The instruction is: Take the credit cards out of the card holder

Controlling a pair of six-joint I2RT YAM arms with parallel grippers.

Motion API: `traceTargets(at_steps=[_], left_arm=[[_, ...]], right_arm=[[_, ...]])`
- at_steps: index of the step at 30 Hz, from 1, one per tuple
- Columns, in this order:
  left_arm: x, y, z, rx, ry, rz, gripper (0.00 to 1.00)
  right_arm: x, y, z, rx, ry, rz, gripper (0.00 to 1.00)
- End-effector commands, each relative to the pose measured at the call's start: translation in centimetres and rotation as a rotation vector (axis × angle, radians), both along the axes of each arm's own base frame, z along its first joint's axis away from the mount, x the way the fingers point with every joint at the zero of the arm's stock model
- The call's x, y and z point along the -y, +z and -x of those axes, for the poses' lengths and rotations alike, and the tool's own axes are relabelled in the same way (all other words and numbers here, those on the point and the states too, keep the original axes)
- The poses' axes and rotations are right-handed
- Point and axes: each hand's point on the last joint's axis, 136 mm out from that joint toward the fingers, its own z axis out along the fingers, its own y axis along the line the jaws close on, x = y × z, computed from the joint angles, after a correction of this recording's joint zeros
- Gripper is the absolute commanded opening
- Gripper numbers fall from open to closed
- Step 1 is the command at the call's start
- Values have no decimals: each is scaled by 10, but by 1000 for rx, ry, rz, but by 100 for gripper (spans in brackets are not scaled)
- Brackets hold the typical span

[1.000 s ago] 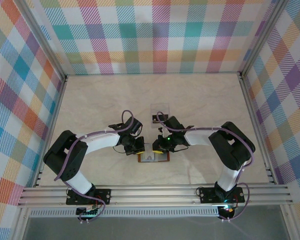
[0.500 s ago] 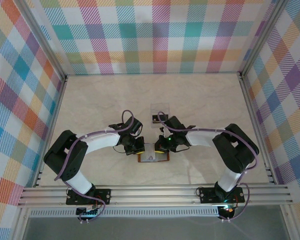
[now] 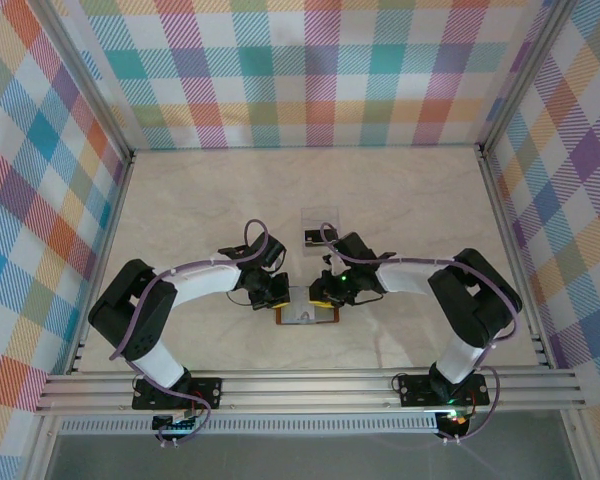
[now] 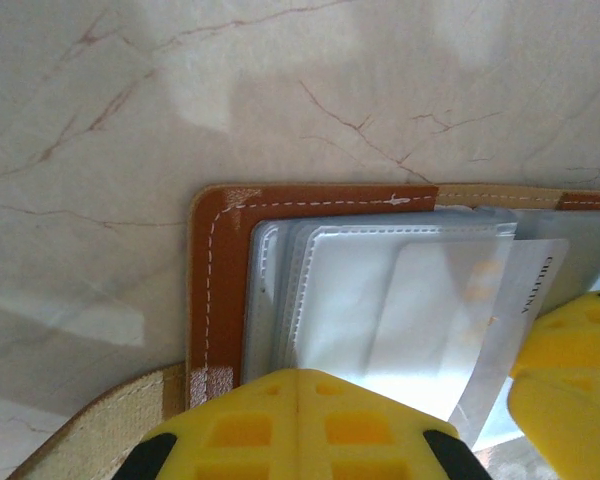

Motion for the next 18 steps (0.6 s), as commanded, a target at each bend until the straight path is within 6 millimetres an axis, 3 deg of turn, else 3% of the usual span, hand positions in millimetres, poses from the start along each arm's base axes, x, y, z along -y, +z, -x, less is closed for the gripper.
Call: traceTargets(at_steps=[1,7,18], left_arm=[[-18,-24,15,-59,-11,-115,6],[-17,-25,15,-63,-11,-115,6],[-17,-24,14,-62,-14,-113,6]], right_arm=[[-3,-6,5,-40,8,-35,25],[-1,-15,8,-75,13,-8,25],[17,-16,5,-36,-18,86,9]])
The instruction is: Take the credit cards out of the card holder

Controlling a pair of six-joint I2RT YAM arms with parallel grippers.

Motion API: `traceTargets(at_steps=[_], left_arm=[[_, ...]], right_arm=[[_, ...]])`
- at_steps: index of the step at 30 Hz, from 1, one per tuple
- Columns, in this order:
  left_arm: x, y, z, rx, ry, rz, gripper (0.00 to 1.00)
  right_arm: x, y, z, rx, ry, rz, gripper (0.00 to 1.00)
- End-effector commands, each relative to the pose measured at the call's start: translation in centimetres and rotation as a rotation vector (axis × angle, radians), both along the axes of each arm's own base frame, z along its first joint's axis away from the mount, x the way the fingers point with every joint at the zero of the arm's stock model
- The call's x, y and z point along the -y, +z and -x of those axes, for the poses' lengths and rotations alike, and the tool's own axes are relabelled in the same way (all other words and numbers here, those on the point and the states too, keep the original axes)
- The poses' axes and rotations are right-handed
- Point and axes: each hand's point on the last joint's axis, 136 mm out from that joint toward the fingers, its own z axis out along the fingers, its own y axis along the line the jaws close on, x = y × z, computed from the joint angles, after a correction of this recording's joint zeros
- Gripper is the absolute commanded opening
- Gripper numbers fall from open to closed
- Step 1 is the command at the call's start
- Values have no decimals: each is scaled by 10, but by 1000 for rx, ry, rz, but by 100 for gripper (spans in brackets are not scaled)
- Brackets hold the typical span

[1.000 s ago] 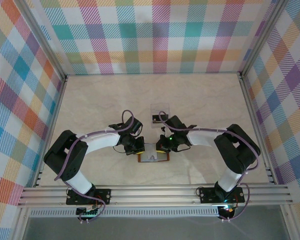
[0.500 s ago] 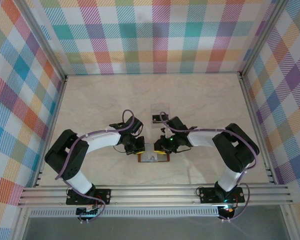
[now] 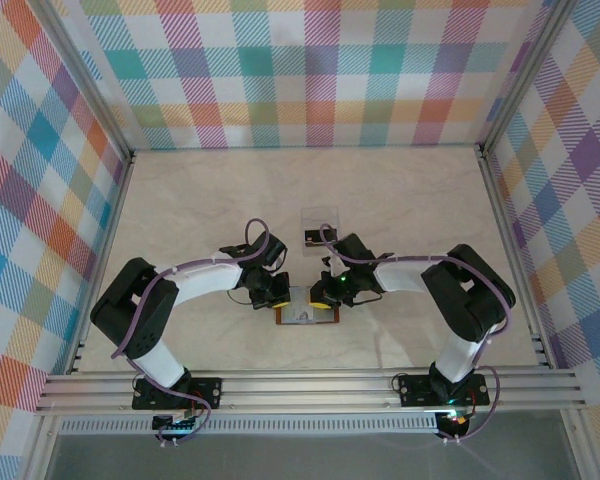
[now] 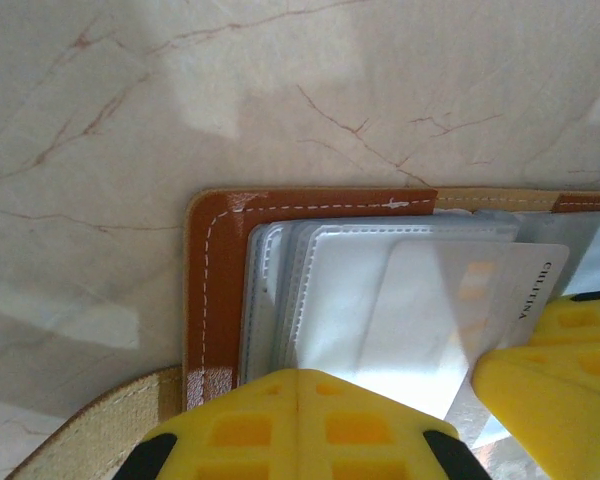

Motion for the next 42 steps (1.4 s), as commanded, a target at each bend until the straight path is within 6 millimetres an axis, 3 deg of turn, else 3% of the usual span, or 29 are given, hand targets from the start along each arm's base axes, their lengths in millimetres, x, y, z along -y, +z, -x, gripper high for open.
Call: traceTargets(at_steps=[1,11,21,33,42], left_arm=[[-18,-24,15,-53,-13,-107,6],[-22,-21,17,-41,-15,-117,6],[-18,-8,10,-10,-21,-105,6],[-9,23,-2,62,-22,-55,10],[-21,34,-3,110,2,-79,12]], right_arm=[[21,-9,3,7,-19,115,9],[39,7,-1,63,-14,197,7],[35,40,-9,134,-15,155,4],[38,72,-20,229,2,144,0],[43,97,-42,537,292,239,0]])
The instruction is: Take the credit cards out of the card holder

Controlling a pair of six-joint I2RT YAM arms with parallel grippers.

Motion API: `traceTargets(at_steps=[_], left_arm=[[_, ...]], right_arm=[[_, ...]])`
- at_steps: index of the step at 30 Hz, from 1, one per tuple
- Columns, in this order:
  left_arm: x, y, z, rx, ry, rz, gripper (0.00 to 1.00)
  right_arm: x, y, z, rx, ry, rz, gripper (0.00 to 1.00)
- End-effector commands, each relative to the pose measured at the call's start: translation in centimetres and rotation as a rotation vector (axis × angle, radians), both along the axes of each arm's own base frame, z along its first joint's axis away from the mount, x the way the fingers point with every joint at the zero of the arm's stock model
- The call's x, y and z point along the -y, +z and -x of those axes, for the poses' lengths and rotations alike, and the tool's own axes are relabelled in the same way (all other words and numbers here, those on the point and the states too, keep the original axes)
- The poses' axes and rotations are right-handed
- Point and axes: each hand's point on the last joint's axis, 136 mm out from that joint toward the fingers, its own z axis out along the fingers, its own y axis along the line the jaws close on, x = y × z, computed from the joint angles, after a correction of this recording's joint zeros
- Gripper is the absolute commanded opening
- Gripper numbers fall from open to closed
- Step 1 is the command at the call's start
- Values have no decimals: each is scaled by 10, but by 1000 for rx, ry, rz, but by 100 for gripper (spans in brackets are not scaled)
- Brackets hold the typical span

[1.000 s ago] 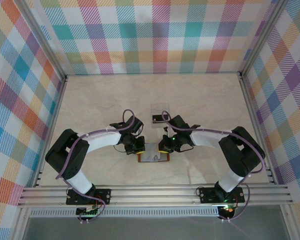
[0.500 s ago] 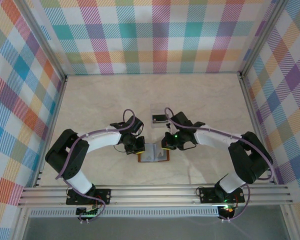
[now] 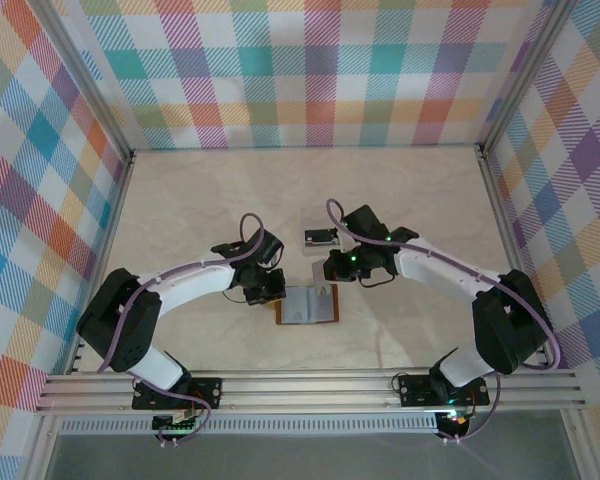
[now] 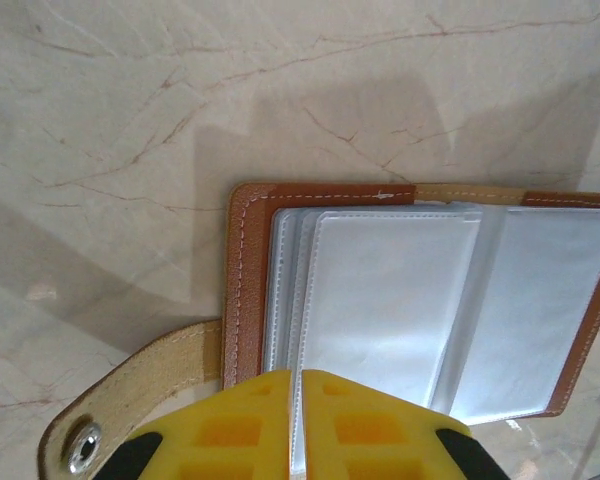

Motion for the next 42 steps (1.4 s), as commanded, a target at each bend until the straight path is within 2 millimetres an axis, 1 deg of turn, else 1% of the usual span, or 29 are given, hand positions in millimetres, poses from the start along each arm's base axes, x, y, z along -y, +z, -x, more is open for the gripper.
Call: traceTargets(at_steps=[1,4,7,9,12,15,19,25,30,33,36,42], left_arm=[[-9,7,2,24,5,-34,12],[-13,4,3,24,13,-36,12],[-15,1,4,21,21,-32,12],[-16,-1,6,17,23,-33,12],[-17,-3,7,16,25,-29,12],[-19,-6,9,6,30,-31,12],[-19,-13,14,-10,39,-18,11],[-23,-15,18,-15,44,-25,11],[-26,-14,20,-12,49,-31,11],[-27,-15,20,-14,55,-31,11],[-27,-17,20,-19,58,-32,11],[-27,-16,19,-20,65,-32,11]], right_arm=[[8,10,-7,169,214,101,0],[4,14,-9,276,430,134,0],[9,13,-21,391,617,238,0],[13,11,-32,451,707,311,0],[15,14,-49,532,835,394,0],[12,20,-60,596,954,425,0],[8,28,-78,668,1066,469,0],[11,30,-111,692,1147,542,0],[7,32,-136,713,1170,552,0],[5,31,-147,710,1178,543,0],[4,25,-153,682,1200,540,0],[1,10,-151,640,1221,506,0]])
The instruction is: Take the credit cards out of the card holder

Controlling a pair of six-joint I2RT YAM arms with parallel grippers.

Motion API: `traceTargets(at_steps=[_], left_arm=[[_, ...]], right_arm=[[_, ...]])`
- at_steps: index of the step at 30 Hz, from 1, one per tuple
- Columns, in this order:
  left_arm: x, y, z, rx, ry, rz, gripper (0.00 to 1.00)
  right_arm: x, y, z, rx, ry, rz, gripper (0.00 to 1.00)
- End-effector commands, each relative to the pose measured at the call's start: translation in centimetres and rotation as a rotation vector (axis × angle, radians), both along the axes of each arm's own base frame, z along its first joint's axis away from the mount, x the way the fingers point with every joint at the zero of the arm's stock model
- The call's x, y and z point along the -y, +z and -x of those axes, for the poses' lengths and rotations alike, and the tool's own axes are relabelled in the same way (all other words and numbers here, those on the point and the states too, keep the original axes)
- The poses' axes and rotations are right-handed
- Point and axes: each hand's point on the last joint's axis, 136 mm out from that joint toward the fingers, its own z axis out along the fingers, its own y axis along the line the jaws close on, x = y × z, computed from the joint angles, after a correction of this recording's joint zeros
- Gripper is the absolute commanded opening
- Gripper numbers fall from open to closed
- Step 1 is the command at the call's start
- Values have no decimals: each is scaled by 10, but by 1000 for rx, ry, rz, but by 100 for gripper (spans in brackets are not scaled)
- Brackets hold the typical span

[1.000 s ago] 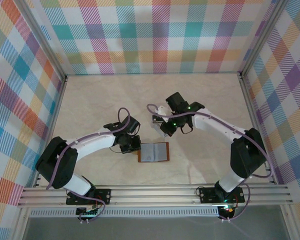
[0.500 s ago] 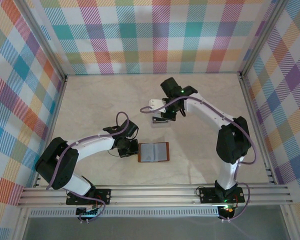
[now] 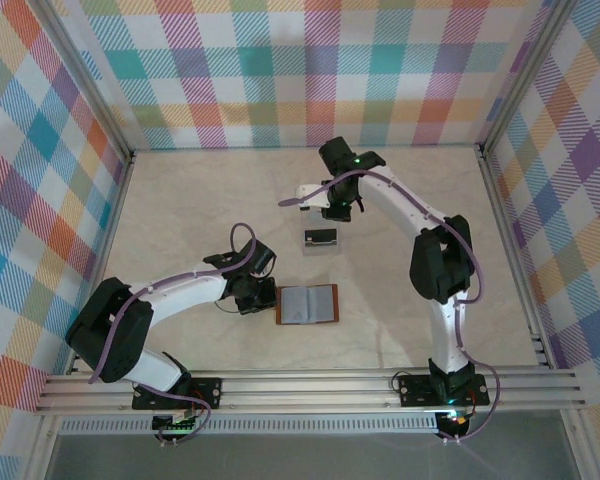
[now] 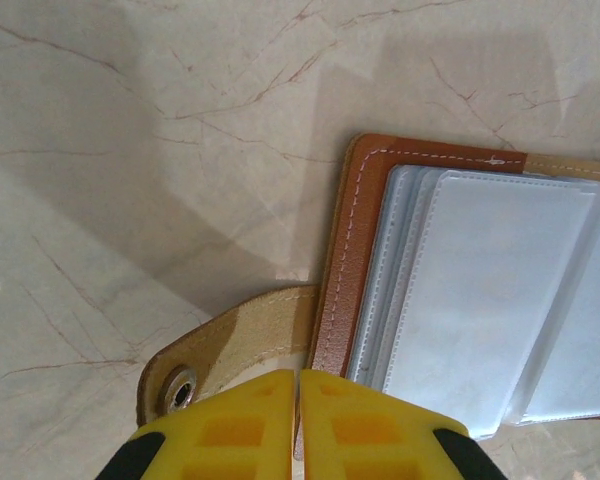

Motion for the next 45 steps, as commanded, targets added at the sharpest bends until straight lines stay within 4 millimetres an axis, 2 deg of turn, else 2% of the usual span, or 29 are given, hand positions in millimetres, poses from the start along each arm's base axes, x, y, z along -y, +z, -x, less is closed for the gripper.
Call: traceTargets(at_steps=[1,7,11,19,23,26,30,42,45], left_arm=[[-6,-1,3,-7,21,-10,11],[-7,0,3,-9,21,-11,11],[-9,1,3,-6,22,-13,11],[-11,0,6,-5,24,-15,11],[-12,2,6,-1,23,-14,11],[-13,3,7,3,24,-14,11],[-16,4,8,7,30,-19,11],[-16,10,7,18,33,-17,11],[-16,10,7,17,33,-16,11]], right_arm=[[-2,-9,9,-67,39,2,0],[1,-29,6,-97,25,33,0],[2,-36,10,-143,-1,41,0],[5,-39,31,-253,-70,64,0],[0,-41,39,-283,-62,77,0],[-5,-42,34,-265,-53,67,2],[-10,-40,19,-210,-53,57,20],[-13,-19,-20,-4,-92,41,23],[-14,-15,-21,14,-94,26,24]])
